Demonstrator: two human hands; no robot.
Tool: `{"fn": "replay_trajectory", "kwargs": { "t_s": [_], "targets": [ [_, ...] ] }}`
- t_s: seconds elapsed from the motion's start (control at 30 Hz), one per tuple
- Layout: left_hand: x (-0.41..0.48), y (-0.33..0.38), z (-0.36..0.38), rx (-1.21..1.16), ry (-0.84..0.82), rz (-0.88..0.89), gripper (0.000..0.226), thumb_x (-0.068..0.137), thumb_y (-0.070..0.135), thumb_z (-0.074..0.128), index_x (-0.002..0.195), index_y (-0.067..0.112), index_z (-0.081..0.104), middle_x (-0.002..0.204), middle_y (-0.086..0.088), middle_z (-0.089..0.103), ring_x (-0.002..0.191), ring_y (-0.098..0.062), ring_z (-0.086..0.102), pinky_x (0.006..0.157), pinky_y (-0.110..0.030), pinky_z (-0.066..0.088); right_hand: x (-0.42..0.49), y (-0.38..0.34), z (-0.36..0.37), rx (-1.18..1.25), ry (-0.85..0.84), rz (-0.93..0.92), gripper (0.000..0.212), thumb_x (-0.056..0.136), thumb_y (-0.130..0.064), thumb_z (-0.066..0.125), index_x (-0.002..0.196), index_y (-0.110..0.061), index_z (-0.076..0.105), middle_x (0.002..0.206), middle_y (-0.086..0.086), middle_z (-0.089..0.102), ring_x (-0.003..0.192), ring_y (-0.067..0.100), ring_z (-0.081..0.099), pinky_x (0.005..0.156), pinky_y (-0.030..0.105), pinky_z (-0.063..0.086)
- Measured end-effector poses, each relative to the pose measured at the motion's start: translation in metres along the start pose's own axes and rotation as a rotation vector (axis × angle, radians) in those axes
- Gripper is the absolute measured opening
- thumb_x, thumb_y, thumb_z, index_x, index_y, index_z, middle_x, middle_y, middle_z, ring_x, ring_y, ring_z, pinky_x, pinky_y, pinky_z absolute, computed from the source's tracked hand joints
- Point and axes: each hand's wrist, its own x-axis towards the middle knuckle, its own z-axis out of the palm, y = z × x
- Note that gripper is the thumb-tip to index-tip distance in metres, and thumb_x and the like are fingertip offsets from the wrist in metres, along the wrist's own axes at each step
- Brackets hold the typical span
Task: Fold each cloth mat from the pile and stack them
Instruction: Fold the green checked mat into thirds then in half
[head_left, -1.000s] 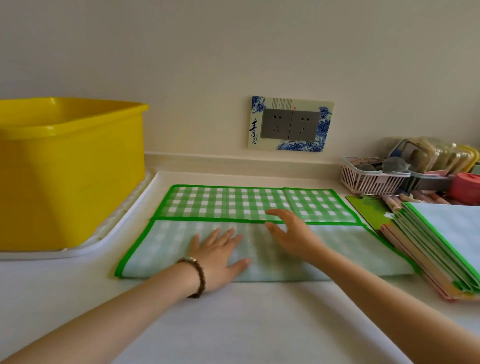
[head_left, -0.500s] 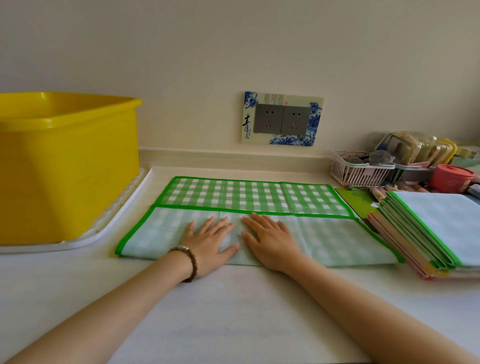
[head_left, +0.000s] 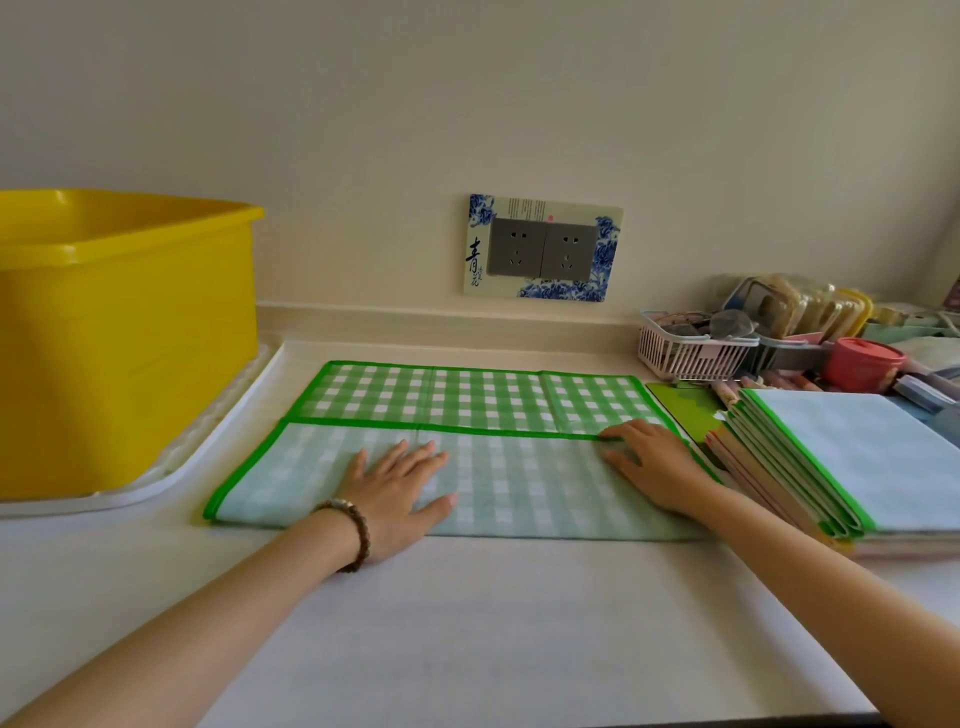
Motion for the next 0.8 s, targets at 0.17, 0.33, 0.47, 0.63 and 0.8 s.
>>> {"fn": "replay_trajectory", "kwargs": {
  "t_s": [0.17, 0.33, 0.47, 0.63, 0.8],
  "targets": [
    [0.001, -0.002, 0.002, -0.003, 0.003, 0.0, 0.061, 0.095, 0.058, 0.018, 0.149, 0.036, -0.001, 0.156, 0.017, -0.012, 0.143, -0.008, -0.015, 0.116, -0.046, -0.01, 0.04, 0.008, -0.011, 0.086, -0.104, -0.017, 0.012, 0.089, -0.036, 0.059, 0.095, -0.027, 0.055, 0.101, -0.001, 0.055, 0.103, 0.022, 0.053, 0.09, 0.034, 0.045],
    [0.002, -0.003, 0.002, 0.001, -0.002, -0.002, 0.061, 0.095, 0.058, 0.018, 0.148, 0.036, -0.003, 0.155, 0.017, -0.014, 0.143, -0.008, -0.016, 0.116, -0.046, -0.01, 0.054, 0.011, -0.016, 0.154, -0.171, -0.012, 0.012, 0.088, -0.03, 0.063, 0.088, -0.019, 0.06, 0.099, 0.004, 0.061, 0.093, 0.019, 0.056, 0.085, 0.03, 0.045],
    [0.0, -0.001, 0.0, 0.003, -0.007, -0.007, 0.061, 0.095, 0.057, 0.018, 0.149, 0.036, -0.003, 0.155, 0.017, -0.014, 0.143, -0.009, -0.016, 0.116, -0.046, -0.01, 0.058, 0.012, -0.016, 0.212, -0.178, -0.004, 0.011, 0.086, -0.028, 0.066, 0.08, -0.019, 0.063, 0.093, 0.005, 0.064, 0.09, 0.019, 0.056, 0.081, 0.029, 0.044],
    [-0.002, 0.001, 0.0, 0.0, -0.011, -0.021, 0.061, 0.095, 0.057, 0.017, 0.148, 0.036, -0.004, 0.155, 0.017, -0.014, 0.143, -0.009, -0.016, 0.116, -0.047, -0.01, 0.057, 0.011, -0.013, 0.261, -0.132, 0.007, 0.013, 0.084, -0.024, 0.069, 0.074, -0.021, 0.062, 0.085, 0.003, 0.063, 0.085, 0.018, 0.056, 0.076, 0.025, 0.043],
    [-0.002, 0.002, 0.001, -0.002, -0.005, -0.022, 0.062, 0.095, 0.058, 0.017, 0.149, 0.035, -0.003, 0.156, 0.016, -0.013, 0.144, -0.01, -0.015, 0.116, -0.049, -0.009, 0.047, -0.003, -0.017, 0.177, -0.079, 0.082, 0.014, 0.083, -0.029, 0.07, 0.09, -0.02, 0.063, 0.1, 0.003, 0.064, 0.1, 0.024, 0.059, 0.086, 0.032, 0.046]
  ]
}}
